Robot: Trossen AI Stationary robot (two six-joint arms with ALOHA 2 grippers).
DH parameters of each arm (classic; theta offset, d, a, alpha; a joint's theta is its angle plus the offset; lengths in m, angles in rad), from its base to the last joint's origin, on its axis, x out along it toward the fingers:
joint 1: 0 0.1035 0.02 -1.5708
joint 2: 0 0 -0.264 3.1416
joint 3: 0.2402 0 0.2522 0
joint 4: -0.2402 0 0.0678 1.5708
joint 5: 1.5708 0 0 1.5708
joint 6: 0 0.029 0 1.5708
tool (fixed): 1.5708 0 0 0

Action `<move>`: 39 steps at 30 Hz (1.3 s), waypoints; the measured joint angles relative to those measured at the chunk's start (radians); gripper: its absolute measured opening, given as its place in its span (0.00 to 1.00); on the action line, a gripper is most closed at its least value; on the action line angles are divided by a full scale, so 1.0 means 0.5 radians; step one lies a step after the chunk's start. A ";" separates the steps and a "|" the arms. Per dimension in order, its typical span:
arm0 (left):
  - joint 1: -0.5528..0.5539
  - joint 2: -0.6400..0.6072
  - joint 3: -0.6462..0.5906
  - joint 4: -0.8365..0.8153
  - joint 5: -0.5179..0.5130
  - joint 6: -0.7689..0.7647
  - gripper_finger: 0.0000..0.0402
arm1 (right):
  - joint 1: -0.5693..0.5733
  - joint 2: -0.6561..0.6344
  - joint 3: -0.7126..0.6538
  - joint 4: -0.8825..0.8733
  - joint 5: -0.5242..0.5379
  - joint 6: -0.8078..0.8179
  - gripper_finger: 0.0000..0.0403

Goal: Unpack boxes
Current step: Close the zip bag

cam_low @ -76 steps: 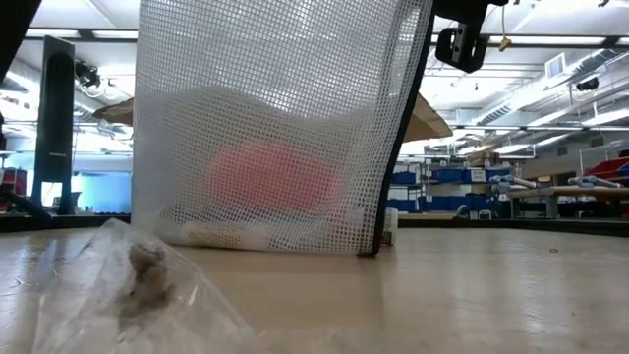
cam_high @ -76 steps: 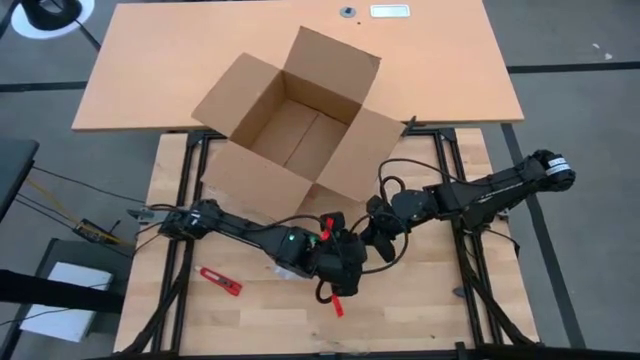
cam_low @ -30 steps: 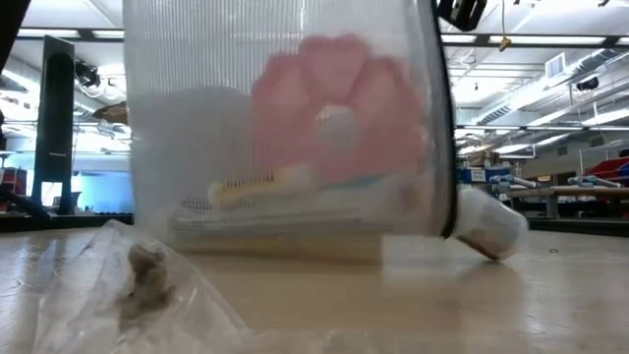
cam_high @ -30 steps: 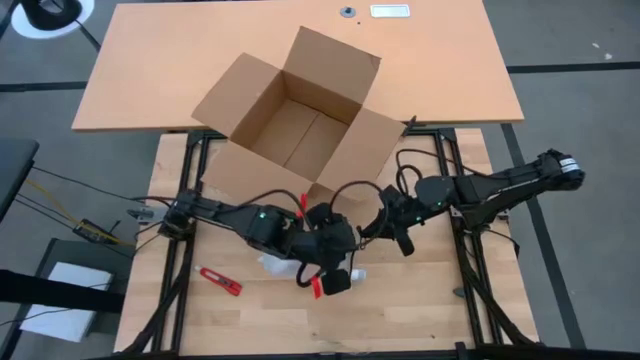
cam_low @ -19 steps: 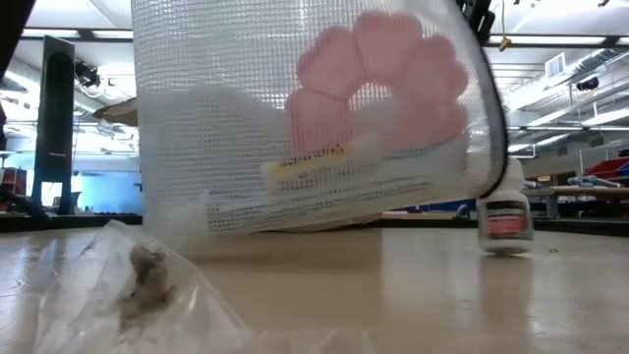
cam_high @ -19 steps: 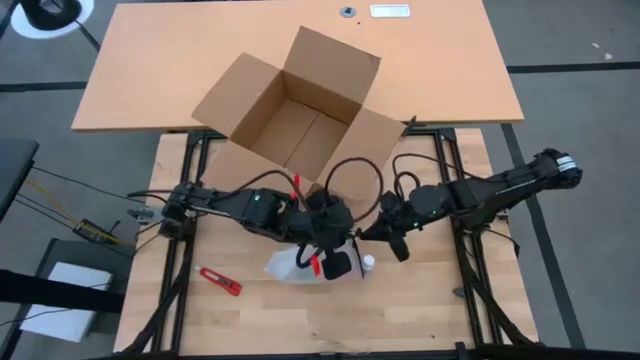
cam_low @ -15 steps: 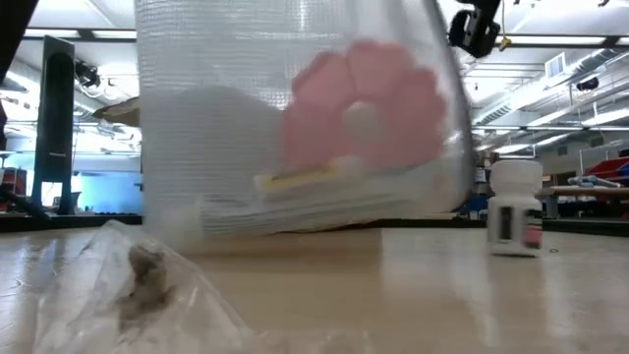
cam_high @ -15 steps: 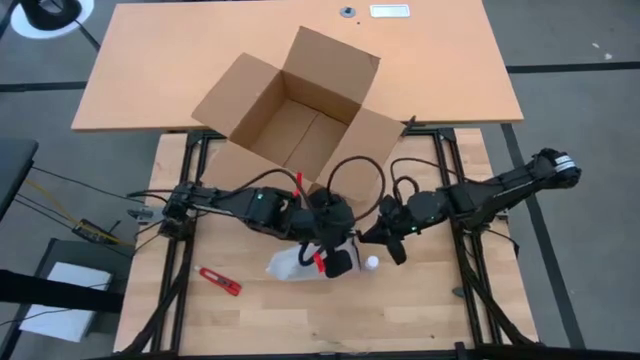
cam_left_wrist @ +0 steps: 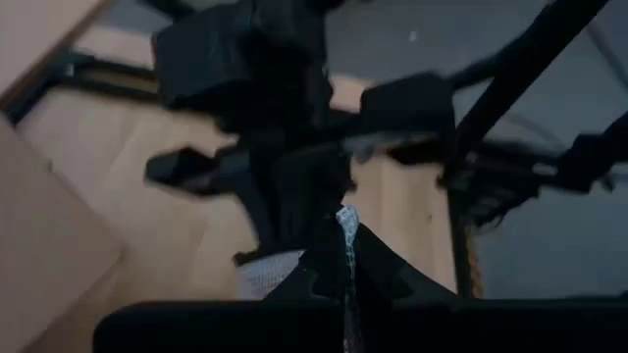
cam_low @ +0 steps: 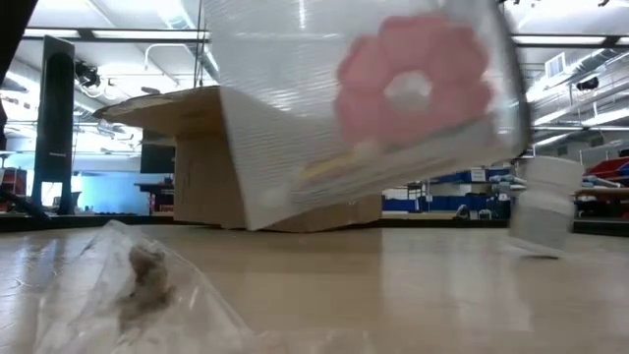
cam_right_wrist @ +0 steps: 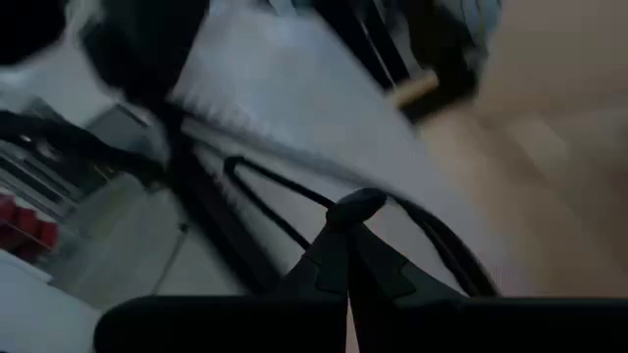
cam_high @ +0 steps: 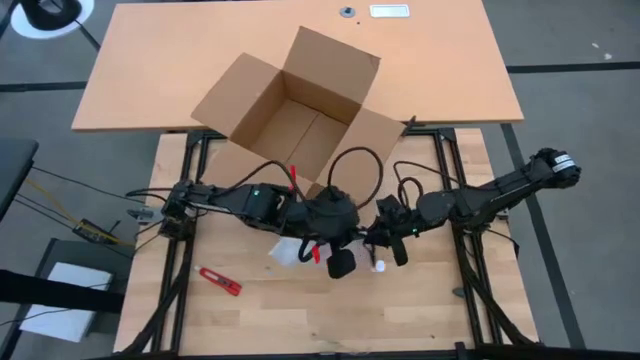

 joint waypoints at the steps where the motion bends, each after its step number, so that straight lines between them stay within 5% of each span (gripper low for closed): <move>1: 0.000 -0.009 0.000 0.031 0.001 0.010 0.01 | -0.002 -0.001 0.001 0.018 0.000 -0.019 0.00; 21: 0.059 -0.012 -0.013 -0.140 -0.212 0.257 0.00 | 0.064 -0.002 -0.282 0.085 0.155 0.039 0.00; 39: 0.122 0.474 -0.012 0.240 -0.204 0.340 0.00 | 0.088 0.009 -0.646 0.094 0.202 0.189 0.00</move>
